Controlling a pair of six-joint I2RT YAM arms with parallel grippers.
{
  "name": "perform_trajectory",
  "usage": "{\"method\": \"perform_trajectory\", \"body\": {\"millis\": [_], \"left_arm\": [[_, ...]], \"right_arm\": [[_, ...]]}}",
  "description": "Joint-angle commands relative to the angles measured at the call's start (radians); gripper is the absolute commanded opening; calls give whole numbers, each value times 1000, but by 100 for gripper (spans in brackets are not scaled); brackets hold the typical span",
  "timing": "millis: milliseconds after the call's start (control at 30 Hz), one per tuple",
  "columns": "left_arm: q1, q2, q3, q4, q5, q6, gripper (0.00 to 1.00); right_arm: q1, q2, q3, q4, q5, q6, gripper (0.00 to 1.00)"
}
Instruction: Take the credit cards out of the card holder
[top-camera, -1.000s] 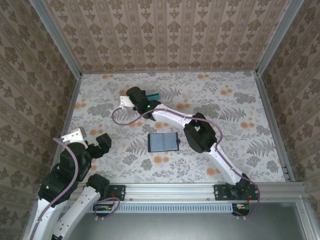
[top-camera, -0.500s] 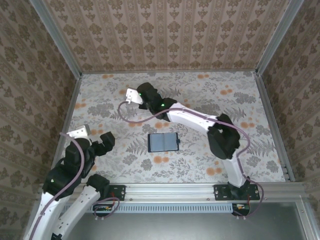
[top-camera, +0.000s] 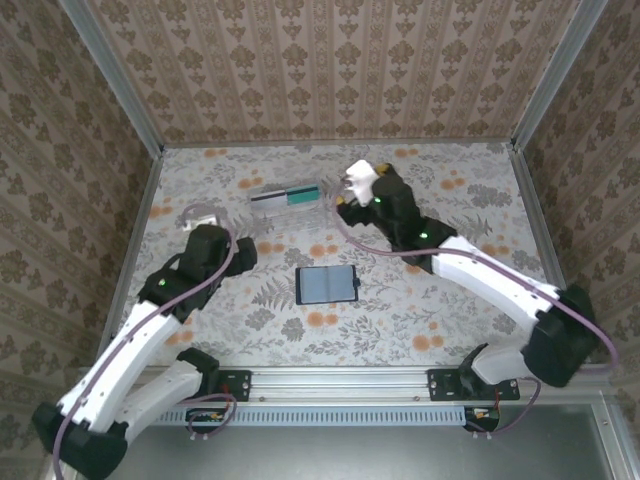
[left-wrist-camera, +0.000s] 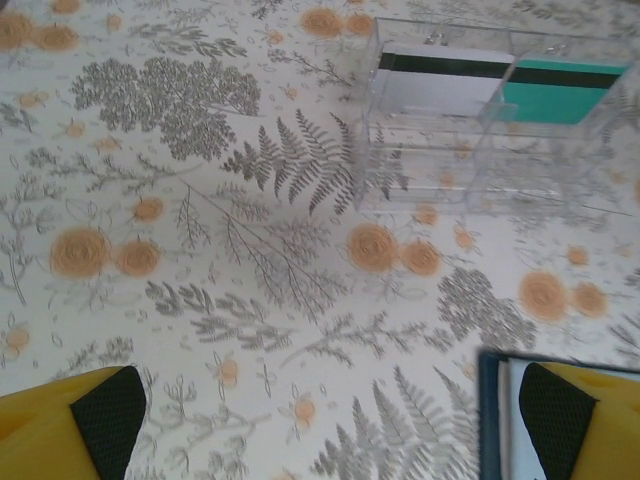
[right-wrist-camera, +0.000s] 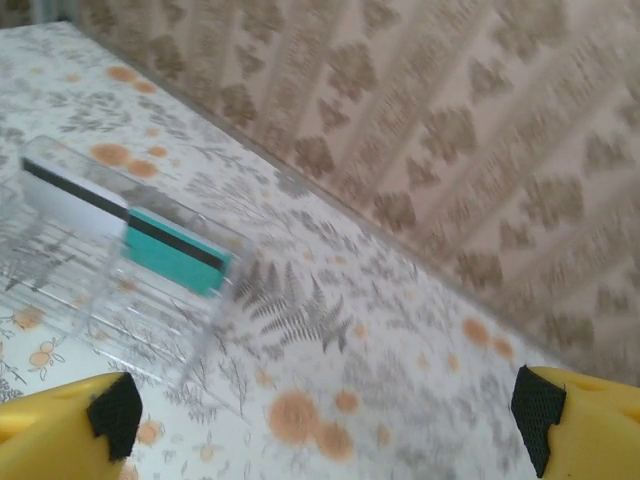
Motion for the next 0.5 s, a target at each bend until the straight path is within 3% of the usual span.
{"method": "perform_trajectory", "body": {"millis": [0,67,133,300,367,467], "left_arm": [[12,68,20,167,-136,158,100],[19,121,-10,283,-265,248,100],[54,165,-58,428,-323,353,100],[270,304,-99,617,-219,468,100],[311,372,-117,703,-205,519,100],[352,461,-189,887,-162,545,100]], "right_arm": [[-74,-128,-96,20,-20,205,100],[-134,-183,-155,21,-18,258,100],[-182,-210,-219,53,33,292,100],[-289,-183,-377,179,133,277,100],[-328,-124,-418,236,181,259,100],[-423,0,-452,342,147,294,100]]}}
